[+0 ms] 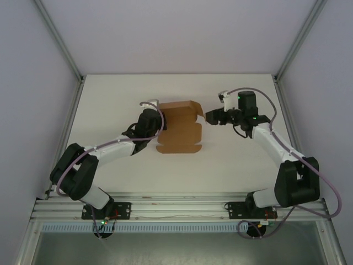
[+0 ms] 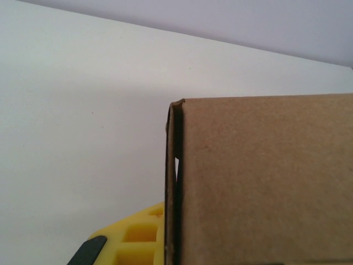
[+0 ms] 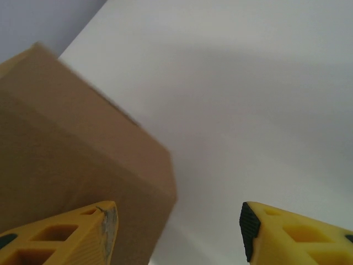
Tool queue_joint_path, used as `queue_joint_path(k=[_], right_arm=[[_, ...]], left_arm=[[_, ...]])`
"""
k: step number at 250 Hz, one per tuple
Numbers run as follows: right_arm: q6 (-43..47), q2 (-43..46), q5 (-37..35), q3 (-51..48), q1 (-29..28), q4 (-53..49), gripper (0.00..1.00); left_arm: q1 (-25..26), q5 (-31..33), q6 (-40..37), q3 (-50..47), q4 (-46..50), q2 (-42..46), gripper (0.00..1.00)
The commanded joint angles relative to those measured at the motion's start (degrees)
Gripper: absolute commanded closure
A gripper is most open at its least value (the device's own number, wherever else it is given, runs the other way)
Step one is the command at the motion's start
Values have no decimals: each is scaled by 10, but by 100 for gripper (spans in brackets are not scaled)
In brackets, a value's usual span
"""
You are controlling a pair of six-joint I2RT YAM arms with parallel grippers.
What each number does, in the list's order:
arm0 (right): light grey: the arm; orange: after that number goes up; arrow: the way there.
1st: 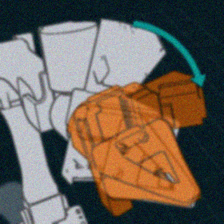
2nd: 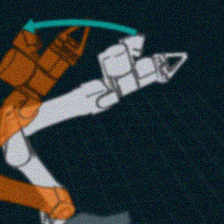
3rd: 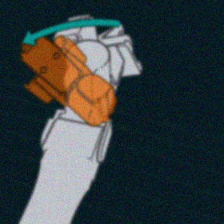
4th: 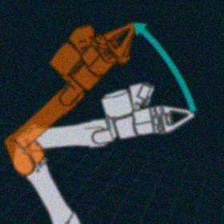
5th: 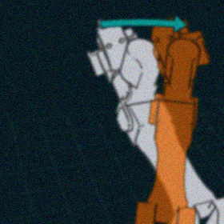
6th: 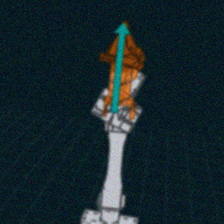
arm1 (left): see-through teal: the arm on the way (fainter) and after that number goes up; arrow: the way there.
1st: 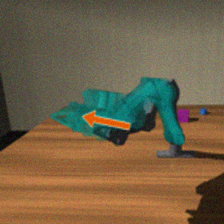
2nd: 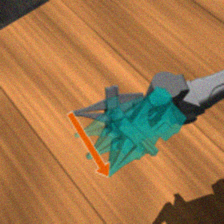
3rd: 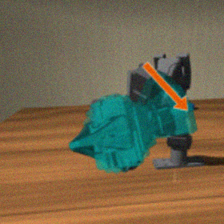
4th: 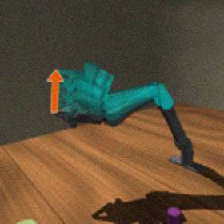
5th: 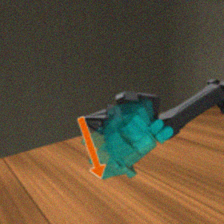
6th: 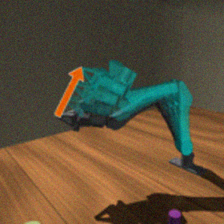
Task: Assemble paper box
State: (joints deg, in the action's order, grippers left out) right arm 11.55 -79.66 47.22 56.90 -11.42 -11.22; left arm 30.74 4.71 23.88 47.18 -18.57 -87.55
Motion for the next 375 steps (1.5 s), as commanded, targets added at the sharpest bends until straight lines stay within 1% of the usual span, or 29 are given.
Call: queue_joint_path(k=[1, 29, 52, 68, 95, 123, 150, 173, 206, 222, 239, 259, 275, 287, 305, 326, 375], right_arm=[[62, -14, 44, 29, -17, -37, 39], [76, -36, 31, 50, -33, -40, 40], [73, -55, 20, 65, -46, -27, 42], [82, -68, 4, 76, -60, -24, 44], [97, -81, -40, 83, -82, -8, 45], [96, -88, -128, 76, -104, 46, 45], [96, -94, -235, 68, -130, 100, 45], [106, -104, -297, 62, -150, 135, 46], [103, -118, -343, 63, -170, 161, 62], [102, -124, -375, 69, -180, 157, 74], [101, -133, -444, 78, -197, 154, 88], [99, -150, -547, 85, -220, 155, 90], [87, -168, -621, 93, -235, 158, 97], [72, -183, -672, 99, -242, 160, 100], [52, -207, -751, 111, -250, 160, 100], [44, -236, -822, 130, -251, 149, 100], [33, -272, -908, 159, -253, 125, 100]], left_arm=[[1, -13, -14, 13, 11, -2, 100], [1, -24, -16, 16, 12, -4, 100], [1, -28, -17, 22, 20, -7, 100], [0, -30, -17, 26, 25, -8, 100], [1, -35, -20, 27, 28, -10, 100], [1, -44, -26, 28, 34, -9, 100], [2, -46, -31, 35, 46, -14, 100], [3, -50, -31, 38, 50, -17, 100], [4, -52, -30, 45, 57, -20, 100], [5, -47, -29, 47, 60, -20, 100], [5, -33, -19, 54, 69, -21, 100], [7, -13, -2, 67, 85, -25, 100], [9, -2, 12, 81, 100, -30, 100], [11, 6, 21, 90, 109, -33, 100], [12, 16, 37, 102, 122, -36, 100], [12, 27, 51, 115, 146, -39, 100], [12, 34, 65, 121, 162, -38, 100]])
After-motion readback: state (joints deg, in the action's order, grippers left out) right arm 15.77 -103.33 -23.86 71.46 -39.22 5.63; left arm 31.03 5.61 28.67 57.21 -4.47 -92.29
